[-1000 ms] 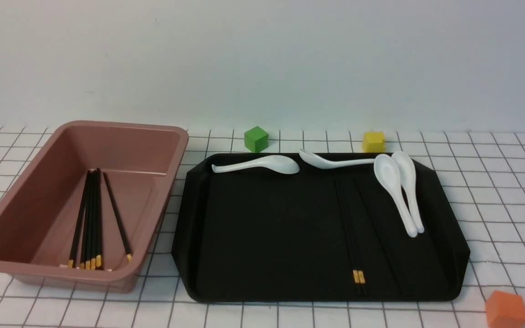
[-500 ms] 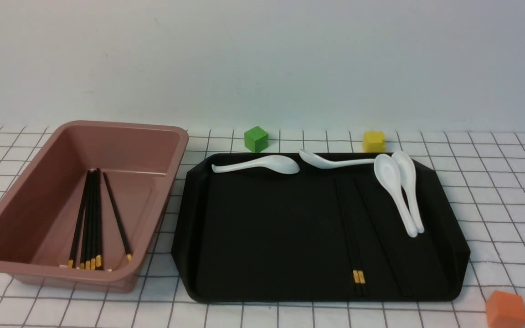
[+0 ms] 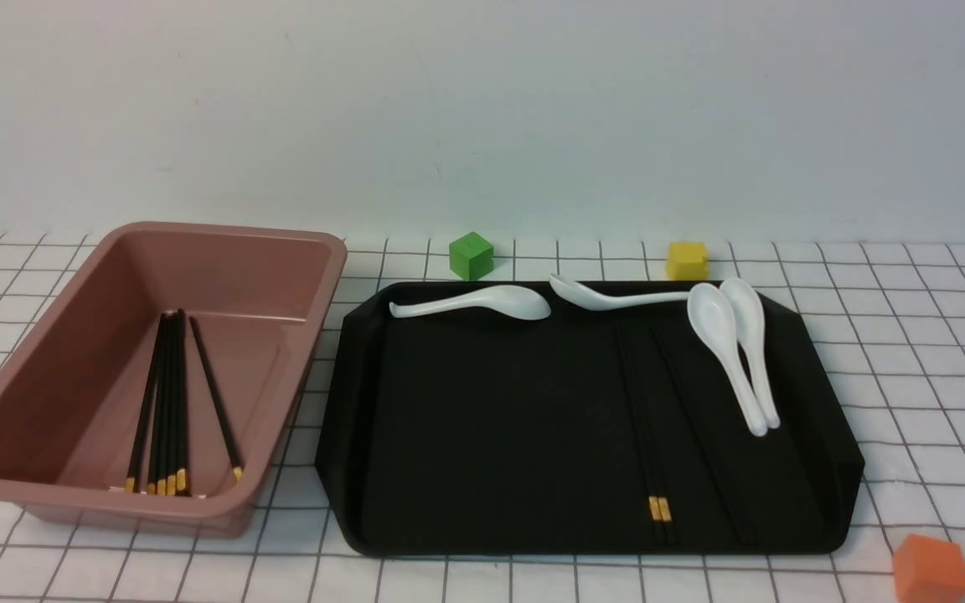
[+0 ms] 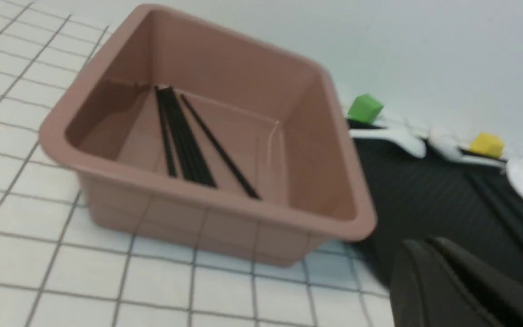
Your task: On white black tablecloth take chopsticks from black tray and put them in box.
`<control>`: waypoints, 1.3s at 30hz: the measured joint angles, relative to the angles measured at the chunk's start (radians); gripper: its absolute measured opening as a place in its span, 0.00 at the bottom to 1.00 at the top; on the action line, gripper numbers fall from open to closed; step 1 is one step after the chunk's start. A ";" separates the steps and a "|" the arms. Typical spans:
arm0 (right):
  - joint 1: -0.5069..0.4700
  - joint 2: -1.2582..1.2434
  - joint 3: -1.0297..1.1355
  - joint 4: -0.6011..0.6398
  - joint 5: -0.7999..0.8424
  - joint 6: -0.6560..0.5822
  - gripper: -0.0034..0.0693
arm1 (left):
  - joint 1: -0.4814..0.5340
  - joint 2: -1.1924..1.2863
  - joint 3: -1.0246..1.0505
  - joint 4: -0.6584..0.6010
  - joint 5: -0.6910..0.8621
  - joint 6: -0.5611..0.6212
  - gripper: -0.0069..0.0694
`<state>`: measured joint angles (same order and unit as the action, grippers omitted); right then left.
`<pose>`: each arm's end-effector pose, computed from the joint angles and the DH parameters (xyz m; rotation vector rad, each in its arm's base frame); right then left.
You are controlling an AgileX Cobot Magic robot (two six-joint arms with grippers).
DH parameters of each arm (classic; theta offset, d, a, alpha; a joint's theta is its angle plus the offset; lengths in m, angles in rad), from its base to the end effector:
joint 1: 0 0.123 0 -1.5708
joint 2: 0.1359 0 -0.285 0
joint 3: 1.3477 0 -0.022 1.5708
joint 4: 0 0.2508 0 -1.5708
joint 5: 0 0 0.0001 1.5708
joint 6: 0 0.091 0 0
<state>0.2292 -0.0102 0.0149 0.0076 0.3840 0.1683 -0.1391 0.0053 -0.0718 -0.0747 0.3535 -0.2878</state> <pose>0.0508 0.0121 0.1742 -0.0526 1.8811 0.2810 0.0506 -0.0095 0.2052 -0.1762 1.7768 -0.3818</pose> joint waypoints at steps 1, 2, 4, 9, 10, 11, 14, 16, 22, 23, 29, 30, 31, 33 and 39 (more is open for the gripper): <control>0.000 0.000 0.000 0.000 0.000 0.000 0.38 | 0.000 -0.011 0.038 0.021 0.001 0.000 0.08; 0.000 0.000 0.000 0.000 0.000 0.000 0.38 | 0.000 -0.013 0.059 0.027 0.001 0.000 0.08; 0.000 0.000 0.000 0.000 0.000 0.000 0.38 | 0.000 -0.016 0.088 0.032 0.014 0.000 0.08; 0.000 0.000 0.000 0.000 0.000 0.000 0.38 | 0.032 -0.017 0.101 0.049 0.024 0.000 0.09; 0.000 0.000 0.000 0.000 0.000 0.000 0.38 | 0.039 -0.017 0.101 0.055 0.024 0.000 0.09; 0.000 0.000 0.000 0.000 0.000 0.000 0.38 | 0.043 -0.017 0.101 0.058 0.024 0.000 0.09; 0.000 0.000 0.000 0.000 0.000 0.000 0.38 | 0.056 -0.017 0.101 0.066 0.024 0.000 0.09; 0.000 0.000 0.000 0.000 0.000 0.000 0.38 | 0.057 -0.017 0.101 0.066 0.024 0.000 0.09; 0.000 0.000 0.000 0.000 0.000 0.000 0.38 | 0.057 -0.017 0.101 0.067 0.024 0.000 0.10; 0.000 0.000 0.000 0.000 0.000 0.000 0.38 | 0.057 -0.017 0.101 0.067 0.024 0.000 0.10; 0.000 0.000 0.000 0.000 0.000 0.000 0.38 | 0.057 -0.017 0.101 0.067 0.025 0.000 0.11; 0.000 0.000 0.000 0.000 0.000 0.000 0.38 | 0.057 -0.017 0.101 0.067 0.025 0.000 0.11; 0.000 0.000 0.000 0.000 0.000 0.000 0.38 | 0.057 -0.017 0.101 0.067 0.025 0.000 0.11; 0.000 0.000 0.000 0.000 0.000 0.000 0.38 | 0.057 -0.017 0.101 0.067 0.025 0.000 0.11; 0.000 0.000 0.000 0.000 0.000 0.000 0.38 | 0.057 -0.017 0.101 0.067 0.025 0.000 0.11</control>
<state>0.2292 -0.0102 0.0149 0.0076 0.3840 0.1683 -0.0822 -0.0120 0.0296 -0.0081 0.3784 -0.2878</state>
